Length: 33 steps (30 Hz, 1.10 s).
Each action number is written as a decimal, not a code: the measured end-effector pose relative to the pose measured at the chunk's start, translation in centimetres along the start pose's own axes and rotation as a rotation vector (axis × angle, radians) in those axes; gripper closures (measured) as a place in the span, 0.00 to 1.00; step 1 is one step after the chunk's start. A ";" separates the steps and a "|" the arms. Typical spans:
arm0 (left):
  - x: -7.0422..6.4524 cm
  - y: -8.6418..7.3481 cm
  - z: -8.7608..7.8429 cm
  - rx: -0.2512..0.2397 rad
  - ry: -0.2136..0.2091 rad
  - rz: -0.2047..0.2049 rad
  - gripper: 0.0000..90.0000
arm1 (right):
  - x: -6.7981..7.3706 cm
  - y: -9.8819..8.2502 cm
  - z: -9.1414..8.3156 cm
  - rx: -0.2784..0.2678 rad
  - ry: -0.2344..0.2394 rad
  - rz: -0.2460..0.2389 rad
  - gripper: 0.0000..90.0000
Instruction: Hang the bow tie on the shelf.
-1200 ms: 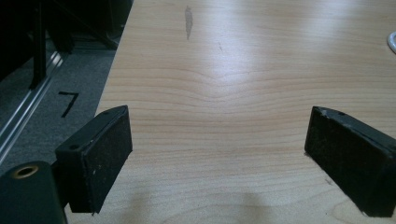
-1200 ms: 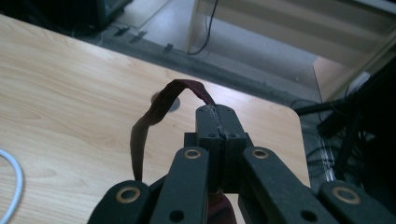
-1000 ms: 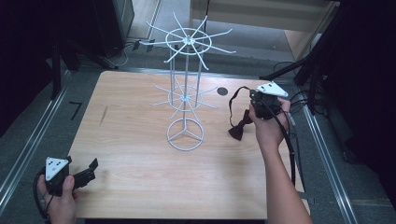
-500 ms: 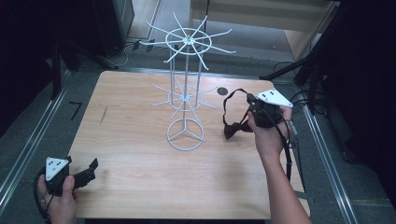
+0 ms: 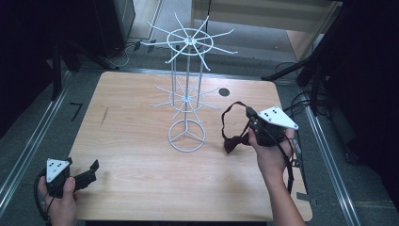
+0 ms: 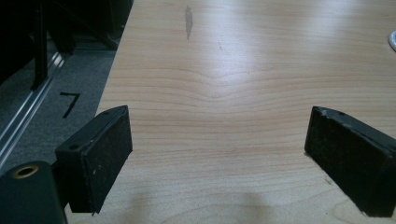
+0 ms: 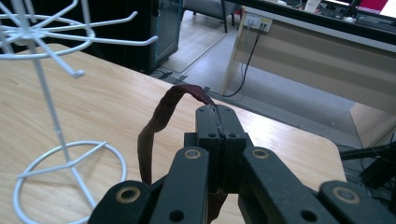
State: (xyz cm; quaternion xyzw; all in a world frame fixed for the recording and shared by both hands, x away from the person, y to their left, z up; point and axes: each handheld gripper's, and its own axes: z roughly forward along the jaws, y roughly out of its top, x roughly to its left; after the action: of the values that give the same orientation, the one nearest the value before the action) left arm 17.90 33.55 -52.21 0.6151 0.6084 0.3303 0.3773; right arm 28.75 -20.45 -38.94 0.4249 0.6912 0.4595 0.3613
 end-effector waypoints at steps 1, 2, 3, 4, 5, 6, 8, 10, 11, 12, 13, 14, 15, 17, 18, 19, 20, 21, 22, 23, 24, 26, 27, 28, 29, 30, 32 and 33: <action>0.0 0.0 0.0 0.000 0.000 0.000 0.09 | 0.0 0.0 0.0 0.000 0.000 0.000 1.00; 0.0 0.0 0.0 0.000 0.000 0.001 0.09 | 0.2 -0.2 -0.3 -0.006 0.010 0.006 1.00; 0.0 0.0 0.0 0.000 0.000 0.001 0.09 | 0.2 -0.2 -0.3 -0.006 0.010 0.006 1.00; 0.0 0.0 0.0 0.001 -0.001 0.001 0.09 | 0.4 -0.2 -0.5 -0.011 0.013 0.007 1.00; 0.0 0.0 0.0 0.001 0.000 0.001 0.09 | 0.6 -0.4 -0.8 -0.024 0.015 0.011 1.00; 0.0 0.0 0.0 0.001 -0.001 0.001 0.09 | 0.7 -0.5 -1.0 -0.024 0.018 0.017 1.00; 0.0 0.0 0.0 0.002 -0.001 0.002 0.09 | 0.9 -0.6 -1.2 -0.030 0.025 0.012 1.00; 0.0 0.0 0.0 0.003 -0.001 0.003 0.09 | 1.1 -0.8 -1.6 -0.039 0.032 0.014 1.00; 0.0 0.0 0.0 0.005 0.000 0.004 0.09 | 1.3 -0.8 -1.8 -0.042 0.034 0.018 1.00; 0.0 0.0 0.0 0.005 0.000 0.004 0.09 | 1.4 -0.8 -1.9 -0.046 0.038 0.017 1.00; 0.0 0.0 0.0 0.004 0.000 0.004 0.09 | 1.4 -0.8 -1.9 -0.046 0.038 0.017 1.00; 0.0 0.0 0.0 0.003 0.000 0.003 0.09 | 1.6 -0.8 -2.3 -0.057 0.049 0.015 1.00; 0.0 0.0 0.0 0.005 0.000 0.004 0.09 | 1.7 -0.7 -2.5 -0.060 0.055 0.014 1.00; 0.0 0.0 0.0 0.002 0.000 0.004 0.09 | 2.0 -0.6 -2.7 -0.072 0.067 0.008 1.00; 0.0 0.0 0.0 0.002 0.000 0.004 0.09 | 2.0 -0.6 -2.7 -0.072 0.067 0.008 1.00; 0.0 0.0 0.0 0.002 0.000 0.003 0.09 | 2.3 -0.5 -3.1 -0.082 0.077 0.004 1.00; 0.0 0.0 0.0 0.002 0.000 0.003 0.09 | 2.4 -0.4 -3.2 -0.086 0.081 0.003 1.00; 0.0 0.0 0.0 0.002 0.000 0.002 0.09 | 2.5 -0.3 -3.3 -0.086 0.085 0.004 1.00; 0.0 0.0 0.0 0.002 0.000 0.002 0.09 | 2.6 -0.2 -3.4 -0.091 0.088 0.003 1.00; 0.0 0.0 0.0 0.002 0.000 0.003 0.09 | 2.7 -0.1 -3.5 -0.096 0.092 -0.001 1.00; 0.0 0.0 0.0 0.003 0.000 0.003 0.09 | 2.7 -0.1 -3.5 -0.096 0.092 -0.001 1.00; 0.0 0.0 0.0 0.005 -0.001 0.004 0.09 | 2.8 0.1 -3.5 -0.104 0.101 0.001 1.00; 0.0 0.0 0.0 0.004 -0.001 0.004 0.09 | 2.8 0.2 -3.5 -0.108 0.104 0.002 1.00; 0.0 0.0 0.0 0.003 -0.001 0.003 0.09 | 2.9 0.3 -3.4 -0.109 0.106 -0.002 1.00; 0.0 0.0 0.0 0.003 -0.001 0.003 0.09 | 2.9 0.3 -3.4 -0.109 0.106 -0.002 1.00; 0.0 0.0 0.0 0.002 -0.002 0.002 0.09 | 3.0 0.4 -3.4 -0.110 0.110 0.001 1.00; 0.0 0.0 0.0 0.003 -0.001 0.003 0.09 | 3.2 0.8 -3.2 -0.113 0.115 -0.003 1.00; 0.0 0.0 0.0 0.003 -0.001 0.003 0.09 | 3.2 0.8 -3.2 -0.113 0.115 -0.003 1.00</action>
State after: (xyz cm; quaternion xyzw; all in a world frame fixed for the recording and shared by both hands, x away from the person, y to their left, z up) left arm 17.94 33.53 -52.22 0.6168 0.6076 0.3296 0.3764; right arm 24.86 -18.45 -37.52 0.3758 0.6844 0.5210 0.3449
